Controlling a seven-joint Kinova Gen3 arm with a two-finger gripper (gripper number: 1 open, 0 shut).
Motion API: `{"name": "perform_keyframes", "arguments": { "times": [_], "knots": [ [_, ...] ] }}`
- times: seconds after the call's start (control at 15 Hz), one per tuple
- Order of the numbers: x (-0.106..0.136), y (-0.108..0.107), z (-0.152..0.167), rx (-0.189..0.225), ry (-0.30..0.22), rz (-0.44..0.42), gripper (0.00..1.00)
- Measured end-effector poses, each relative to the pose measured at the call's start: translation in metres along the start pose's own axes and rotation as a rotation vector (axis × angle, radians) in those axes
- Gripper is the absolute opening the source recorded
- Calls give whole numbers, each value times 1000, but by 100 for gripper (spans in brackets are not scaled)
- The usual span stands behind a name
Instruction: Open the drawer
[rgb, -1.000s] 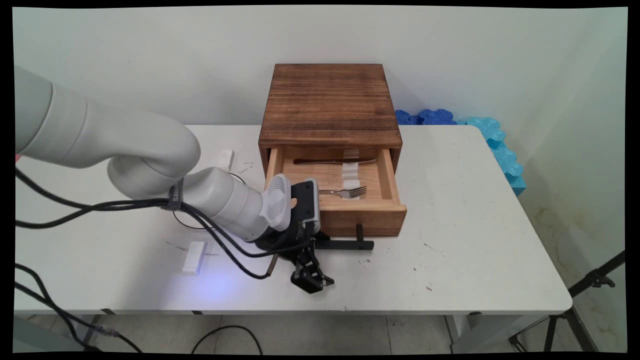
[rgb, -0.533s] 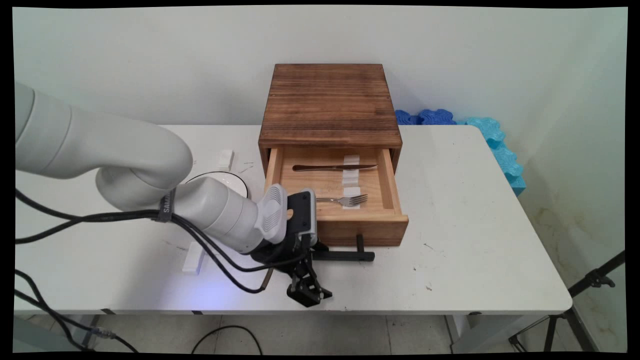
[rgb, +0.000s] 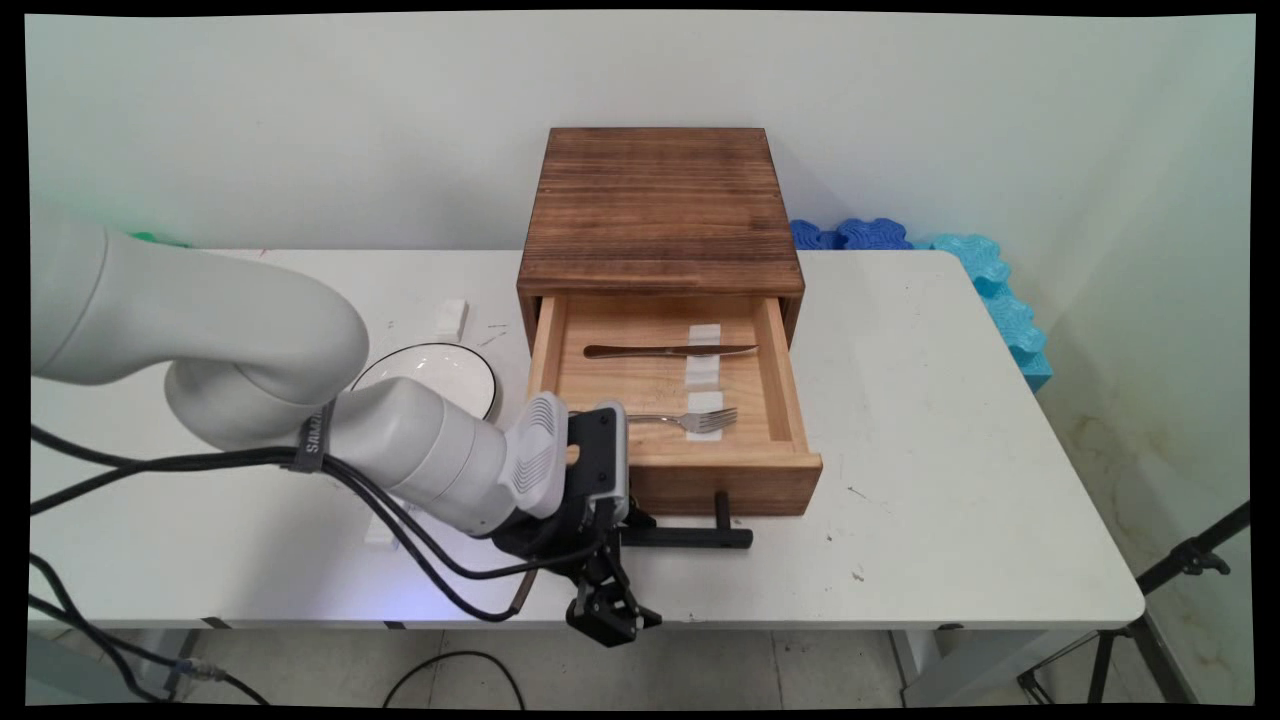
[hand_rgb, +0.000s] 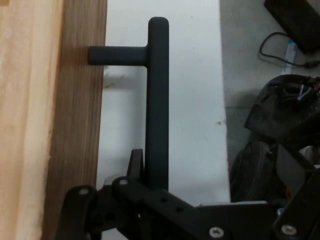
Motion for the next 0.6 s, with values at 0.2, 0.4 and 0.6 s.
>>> {"name": "perform_keyframes", "arguments": {
  "times": [0.2, 0.4, 0.6],
  "knots": [
    [0, 7, -1, -7, 1, 0, 100],
    [0, 14, -3, -15, 2, -1, 100],
    [-1, 20, -4, -21, 3, -2, 100]
  ]
}}
